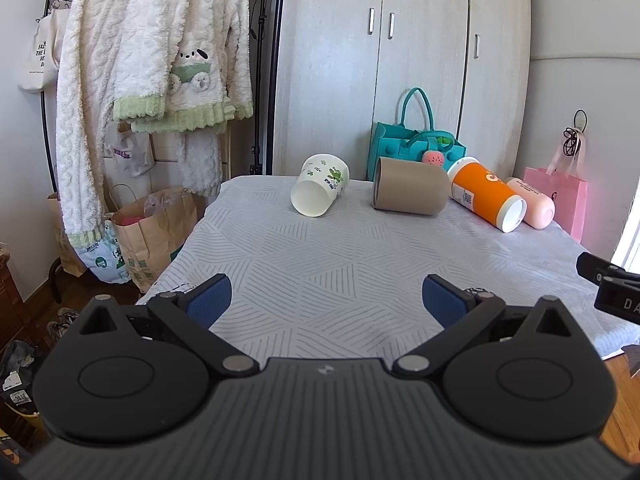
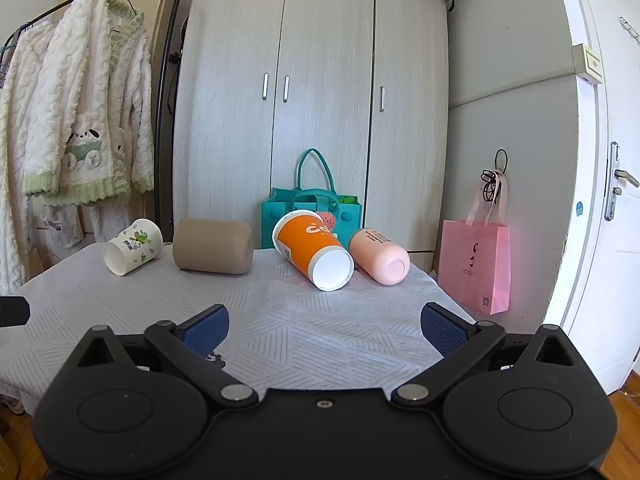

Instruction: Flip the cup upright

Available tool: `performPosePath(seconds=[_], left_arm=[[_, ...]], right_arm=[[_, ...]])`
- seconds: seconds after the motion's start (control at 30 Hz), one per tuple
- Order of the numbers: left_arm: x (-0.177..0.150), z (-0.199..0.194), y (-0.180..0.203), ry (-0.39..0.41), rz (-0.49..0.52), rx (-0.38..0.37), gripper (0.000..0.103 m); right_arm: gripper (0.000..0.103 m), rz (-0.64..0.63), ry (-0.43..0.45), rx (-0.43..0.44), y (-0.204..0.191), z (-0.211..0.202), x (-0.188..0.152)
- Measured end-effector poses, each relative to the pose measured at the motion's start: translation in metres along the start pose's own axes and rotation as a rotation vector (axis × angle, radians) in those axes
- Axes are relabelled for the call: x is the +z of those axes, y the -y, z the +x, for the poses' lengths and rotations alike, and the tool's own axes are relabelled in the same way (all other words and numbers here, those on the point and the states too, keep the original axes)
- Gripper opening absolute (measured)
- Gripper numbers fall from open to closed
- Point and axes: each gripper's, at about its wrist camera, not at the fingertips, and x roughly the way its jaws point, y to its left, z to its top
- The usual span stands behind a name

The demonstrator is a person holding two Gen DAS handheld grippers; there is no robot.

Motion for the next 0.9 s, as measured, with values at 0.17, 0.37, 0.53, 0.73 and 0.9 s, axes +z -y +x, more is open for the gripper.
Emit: performPosePath(seconds=[0.17, 0.37, 0.53, 0.73, 0.9], left_arm=[[-0.0004, -0.0003, 0.0012, -0.002, 0.001, -0.003, 0.103], [-0.0006, 0.0002, 0.0026, -0.005, 0.003, -0.003, 0.103], [-0.0014, 0.0005, 0.0027, -0.013, 0.006, -0.004, 0.103], [-0.0017, -0.0001, 0.0017, -0.026, 0.014, -0.002, 0.103], [-0.0006, 0.0002, -0.0013, -0.034, 0.011, -0.01, 0.103]], right_arm=[[0.103, 0.001, -0.001, 0.0, 0.0001, 0.0002, -0.0001], [0.103, -0.004, -0.006, 0.001, -0.0002, 0.001, -0.001], [0.103, -0.01, -0.011, 0.002, -0.0011, 0.0014, -0.0018], [0.103, -0.014, -0.021, 0.008, -0.0024, 0.0028, -0.0004], [0.103, -0.014, -0.033, 0.014, -0.005, 0.0051, 0.0013]])
